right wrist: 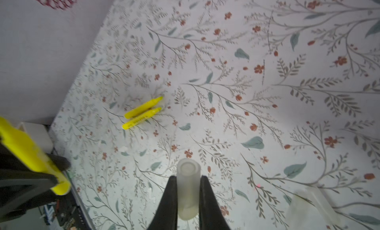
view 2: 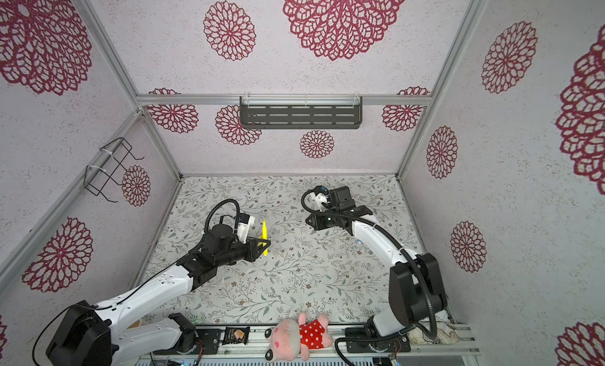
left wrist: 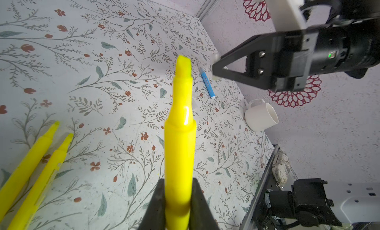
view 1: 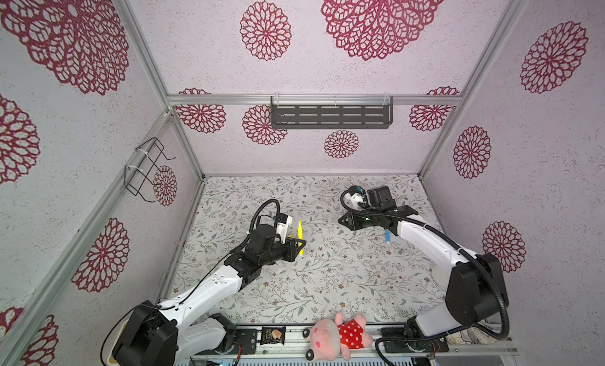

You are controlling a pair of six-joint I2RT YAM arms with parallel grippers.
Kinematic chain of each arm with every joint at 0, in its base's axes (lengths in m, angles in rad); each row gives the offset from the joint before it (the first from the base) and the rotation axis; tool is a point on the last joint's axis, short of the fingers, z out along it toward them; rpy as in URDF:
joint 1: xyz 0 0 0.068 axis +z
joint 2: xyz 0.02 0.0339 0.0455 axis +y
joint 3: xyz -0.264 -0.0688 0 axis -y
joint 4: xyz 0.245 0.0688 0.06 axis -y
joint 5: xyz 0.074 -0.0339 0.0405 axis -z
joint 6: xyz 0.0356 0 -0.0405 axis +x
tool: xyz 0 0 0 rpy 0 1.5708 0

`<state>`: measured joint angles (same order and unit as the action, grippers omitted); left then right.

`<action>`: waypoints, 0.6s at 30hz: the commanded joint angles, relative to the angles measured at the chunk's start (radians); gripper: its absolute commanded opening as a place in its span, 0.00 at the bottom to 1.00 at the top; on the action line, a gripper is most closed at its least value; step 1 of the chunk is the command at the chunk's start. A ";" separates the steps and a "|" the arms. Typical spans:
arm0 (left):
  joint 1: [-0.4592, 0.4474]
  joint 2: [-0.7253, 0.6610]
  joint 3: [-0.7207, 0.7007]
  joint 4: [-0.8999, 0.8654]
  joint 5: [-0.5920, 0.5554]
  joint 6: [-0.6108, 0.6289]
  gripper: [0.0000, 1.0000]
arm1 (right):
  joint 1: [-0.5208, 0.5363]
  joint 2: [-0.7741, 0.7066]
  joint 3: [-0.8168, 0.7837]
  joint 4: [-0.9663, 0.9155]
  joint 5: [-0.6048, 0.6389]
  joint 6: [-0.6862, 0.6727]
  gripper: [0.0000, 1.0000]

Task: Insert pens into pen caps
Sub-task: Pick up the pen cap from the center of the table, then put on the pen cap to the pen.

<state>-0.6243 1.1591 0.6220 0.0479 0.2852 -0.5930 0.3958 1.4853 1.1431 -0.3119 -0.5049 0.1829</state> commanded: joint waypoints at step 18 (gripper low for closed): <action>-0.144 0.196 0.102 0.254 0.085 -0.035 0.00 | -0.009 -0.184 -0.272 0.871 -0.326 0.488 0.00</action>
<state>-0.7555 1.3415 0.6998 0.2516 0.3523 -0.6212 0.3904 1.3350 0.8730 0.3992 -0.7895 0.6083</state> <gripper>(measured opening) 0.176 0.172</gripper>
